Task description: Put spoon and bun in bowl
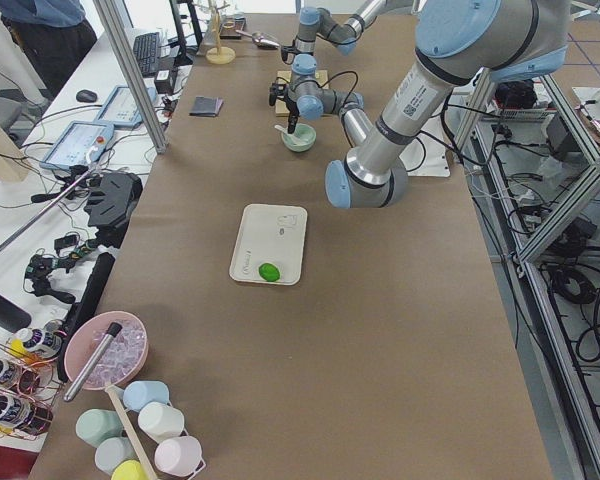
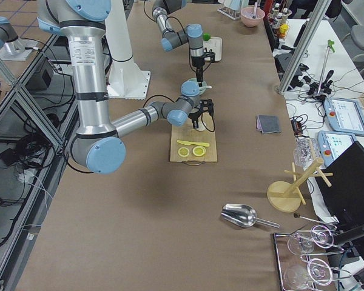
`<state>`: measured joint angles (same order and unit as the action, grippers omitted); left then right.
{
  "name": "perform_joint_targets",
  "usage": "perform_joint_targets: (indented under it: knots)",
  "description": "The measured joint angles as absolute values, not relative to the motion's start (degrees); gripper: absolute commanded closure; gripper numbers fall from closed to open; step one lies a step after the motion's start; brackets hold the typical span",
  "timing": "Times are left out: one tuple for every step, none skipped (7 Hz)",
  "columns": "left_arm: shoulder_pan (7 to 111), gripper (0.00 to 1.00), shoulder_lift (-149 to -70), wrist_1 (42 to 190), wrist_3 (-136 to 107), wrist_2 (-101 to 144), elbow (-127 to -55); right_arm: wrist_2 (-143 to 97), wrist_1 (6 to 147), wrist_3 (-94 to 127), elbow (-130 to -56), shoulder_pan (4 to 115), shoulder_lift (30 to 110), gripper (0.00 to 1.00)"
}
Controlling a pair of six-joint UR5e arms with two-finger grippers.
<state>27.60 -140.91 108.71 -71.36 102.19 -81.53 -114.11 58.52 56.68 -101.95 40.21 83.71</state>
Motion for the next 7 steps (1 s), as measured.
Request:
perform_joint_targets:
  knots:
    - [28.2,0.02,-139.5,108.5,-71.7,102.2,-83.9,-114.3,58.8,56.7,-102.1,40.2,83.2,1.00]
    - [29.6,0.02,-136.2,108.3,-71.7,103.0,-88.1,-114.4,59.0,56.9,-102.2,40.3,82.1,1.00]
    - [31.8,0.02,-131.9,108.2,-70.7,105.7,-93.0,-114.4,59.3,57.3,-102.3,40.5,80.4,1.00]
    - [35.0,0.02,-127.0,108.2,-67.2,110.0,-97.8,-114.2,60.3,57.9,-102.4,40.4,77.5,1.00]
    - [38.2,0.02,-122.1,108.2,-62.0,113.6,-101.7,-113.6,61.8,58.3,-102.6,39.7,73.9,1.00]
    - [41.5,0.02,-118.0,108.3,-56.6,116.8,-104.0,-111.1,62.9,58.5,-102.8,37.6,70.1,1.00]
    - [44.3,0.02,-115.3,108.3,-52.7,119.6,-104.9,-106.6,63.6,58.5,-102.8,33.9,66.8,1.00]
